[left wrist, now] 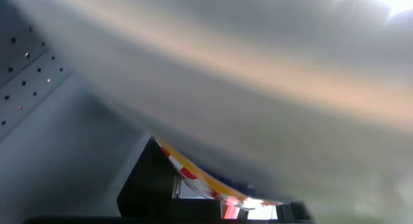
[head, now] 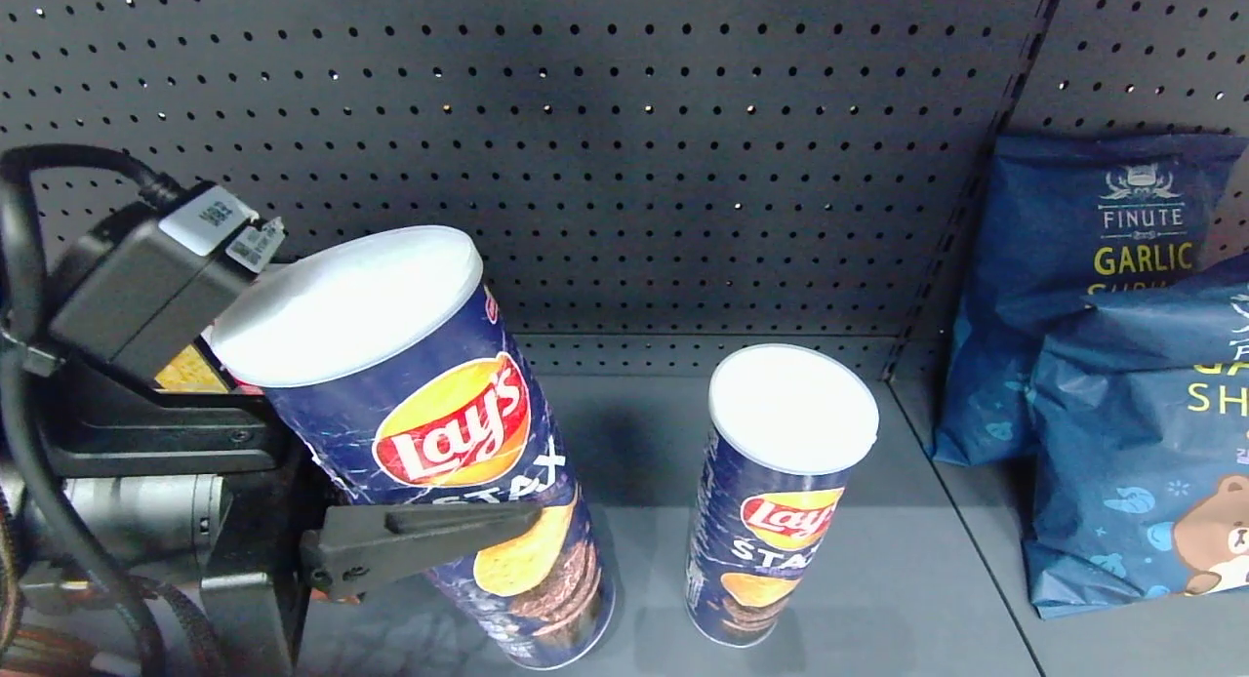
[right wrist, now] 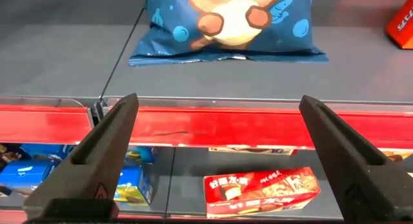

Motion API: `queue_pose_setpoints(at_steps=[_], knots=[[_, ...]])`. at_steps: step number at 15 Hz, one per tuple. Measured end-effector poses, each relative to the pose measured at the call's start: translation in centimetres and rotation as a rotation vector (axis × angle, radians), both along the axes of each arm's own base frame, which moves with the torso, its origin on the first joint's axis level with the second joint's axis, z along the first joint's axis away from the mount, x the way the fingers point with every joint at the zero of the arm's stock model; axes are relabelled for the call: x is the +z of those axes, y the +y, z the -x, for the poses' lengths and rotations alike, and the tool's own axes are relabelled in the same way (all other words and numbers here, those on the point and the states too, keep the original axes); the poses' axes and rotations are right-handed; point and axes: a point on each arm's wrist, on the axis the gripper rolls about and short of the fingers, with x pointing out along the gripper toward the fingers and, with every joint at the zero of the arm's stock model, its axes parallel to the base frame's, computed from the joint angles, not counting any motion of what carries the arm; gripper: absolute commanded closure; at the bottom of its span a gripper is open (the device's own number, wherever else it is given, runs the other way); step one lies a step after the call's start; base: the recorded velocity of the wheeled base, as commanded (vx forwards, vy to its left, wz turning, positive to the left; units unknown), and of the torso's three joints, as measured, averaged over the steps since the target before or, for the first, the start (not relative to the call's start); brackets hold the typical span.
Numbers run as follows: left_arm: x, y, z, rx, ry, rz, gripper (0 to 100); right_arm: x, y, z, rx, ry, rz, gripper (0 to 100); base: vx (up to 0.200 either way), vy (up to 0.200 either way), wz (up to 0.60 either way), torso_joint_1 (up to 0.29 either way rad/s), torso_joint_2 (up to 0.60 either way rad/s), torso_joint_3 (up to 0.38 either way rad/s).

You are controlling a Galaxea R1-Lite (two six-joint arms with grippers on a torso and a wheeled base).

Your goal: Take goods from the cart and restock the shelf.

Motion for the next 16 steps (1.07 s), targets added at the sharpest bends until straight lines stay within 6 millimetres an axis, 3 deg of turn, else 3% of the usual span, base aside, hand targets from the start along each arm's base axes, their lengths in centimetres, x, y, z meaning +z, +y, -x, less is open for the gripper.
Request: queue_pose_setpoints(at_steps=[5,8,12,16], knots=[[1.5,0.0,0.0,0.019,-0.020,-0.070,100,0.0,0.0,0.0,0.000,0.000,0.000,0,0.000,0.000,0.00,0.000,0.00,0.000],[2.9,-0.6,-1.0,0.012,-0.063,-0.086,100,0.0,0.0,0.0,0.000,0.000,0.000,0,0.000,0.000,0.00,0.000,0.00,0.000],[2.7,-2.2,-3.7,0.001,-0.080,-0.115,100,0.0,0.0,0.0,0.000,0.000,0.000,0,0.000,0.000,0.00,0.000,0.00,0.000],[2.6,-4.3,-8.1,0.006,-0.078,-0.125,100,0.0,0.0,0.0,0.000,0.000,0.001,0,0.000,0.000,0.00,0.000,0.00,0.000]])
